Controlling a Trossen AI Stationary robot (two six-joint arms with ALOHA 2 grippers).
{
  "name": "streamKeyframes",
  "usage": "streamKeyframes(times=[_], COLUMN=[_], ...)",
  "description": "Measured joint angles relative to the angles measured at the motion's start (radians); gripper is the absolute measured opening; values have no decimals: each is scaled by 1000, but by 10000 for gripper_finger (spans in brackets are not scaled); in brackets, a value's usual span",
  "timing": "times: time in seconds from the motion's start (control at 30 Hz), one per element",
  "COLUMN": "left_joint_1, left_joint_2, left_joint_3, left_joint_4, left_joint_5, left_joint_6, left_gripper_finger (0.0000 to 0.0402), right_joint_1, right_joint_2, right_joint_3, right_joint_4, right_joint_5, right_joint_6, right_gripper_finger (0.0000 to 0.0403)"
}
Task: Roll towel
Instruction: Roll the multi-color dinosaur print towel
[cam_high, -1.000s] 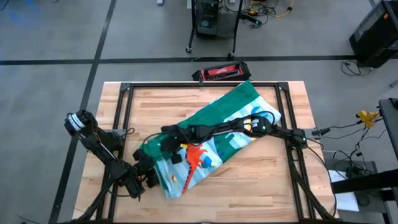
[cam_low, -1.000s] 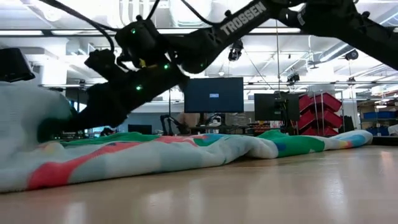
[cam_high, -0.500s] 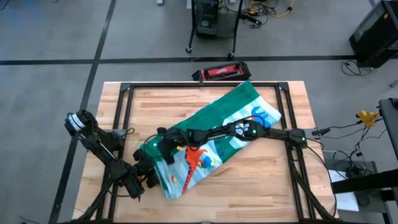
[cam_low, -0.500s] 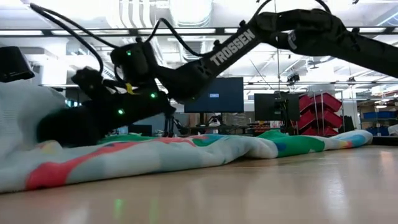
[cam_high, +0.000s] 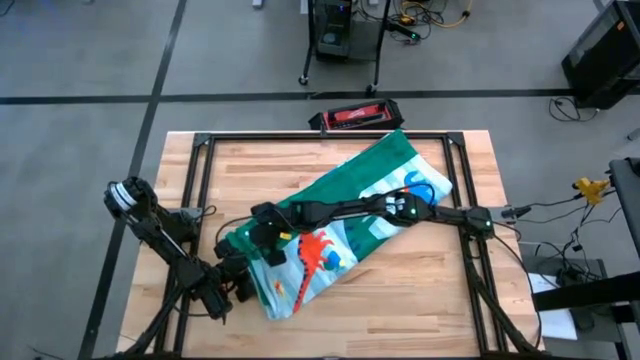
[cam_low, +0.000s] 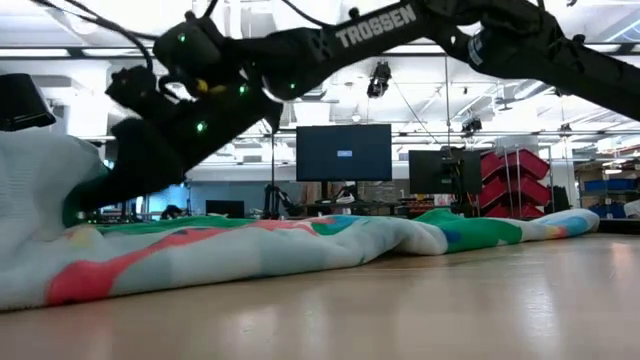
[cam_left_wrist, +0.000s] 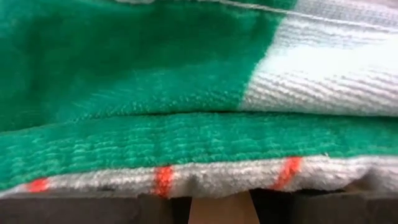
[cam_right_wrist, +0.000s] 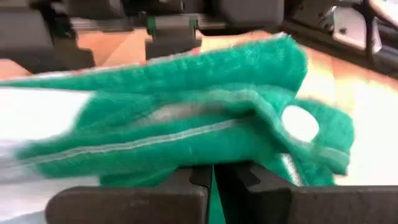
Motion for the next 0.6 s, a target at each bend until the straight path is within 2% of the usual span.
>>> streamKeyframes(times=[0.27,0.4,0.5,0.6], left_joint_1=[0,0,0,0], left_joint_2=[0,0,0,0], left_joint_3=[0,0,0,0], left_joint_4=[2,2,3,4], left_joint_5=[0,0,0,0], left_joint_6=[0,13,14,15], left_gripper_finger=[119,119,119,119], right_joint_1=[-7,-5,1,11], right_joint_2=[-30,-61,-62,-63], right_joint_3=[-1,0,0,-1], right_joint_4=[-146,-214,-219,-212], right_joint_5=[77,49,-13,-17], right_joint_6=[-52,-61,-34,-31], right_gripper_finger=[0,0,0,0])
